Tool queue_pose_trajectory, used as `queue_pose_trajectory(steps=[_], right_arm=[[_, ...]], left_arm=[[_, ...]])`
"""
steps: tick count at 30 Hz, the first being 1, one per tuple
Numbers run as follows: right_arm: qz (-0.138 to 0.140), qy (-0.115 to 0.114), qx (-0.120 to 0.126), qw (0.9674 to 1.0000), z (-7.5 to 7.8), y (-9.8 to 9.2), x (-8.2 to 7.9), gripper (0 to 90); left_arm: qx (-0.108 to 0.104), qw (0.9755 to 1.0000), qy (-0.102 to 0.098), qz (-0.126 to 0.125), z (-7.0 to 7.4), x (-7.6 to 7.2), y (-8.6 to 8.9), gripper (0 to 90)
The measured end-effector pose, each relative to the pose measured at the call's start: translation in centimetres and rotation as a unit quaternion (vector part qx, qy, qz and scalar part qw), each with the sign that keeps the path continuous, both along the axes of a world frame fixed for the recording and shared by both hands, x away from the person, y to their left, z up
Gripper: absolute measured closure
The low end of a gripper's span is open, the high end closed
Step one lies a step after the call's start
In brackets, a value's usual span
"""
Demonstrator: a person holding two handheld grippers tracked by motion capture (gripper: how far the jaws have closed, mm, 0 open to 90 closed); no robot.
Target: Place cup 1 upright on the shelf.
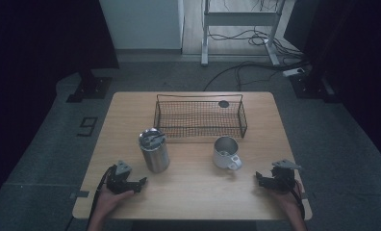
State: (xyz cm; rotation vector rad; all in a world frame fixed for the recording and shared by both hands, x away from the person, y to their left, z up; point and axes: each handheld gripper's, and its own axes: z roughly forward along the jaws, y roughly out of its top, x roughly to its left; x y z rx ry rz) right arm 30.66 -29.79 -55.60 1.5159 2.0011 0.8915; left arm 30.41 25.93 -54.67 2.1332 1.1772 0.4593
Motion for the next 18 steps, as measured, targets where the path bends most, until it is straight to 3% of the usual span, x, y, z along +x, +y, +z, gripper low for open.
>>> queue_pose_trajectory(steps=[18], right_arm=[[-0.01, 0.0, 0.0, 0.9999, 0.01, 0.12, -0.1, 11.2]], left_arm=[[0.001, 1.0, 0.0, 0.0, 0.01, 0.14, 0.02, 14.1]])
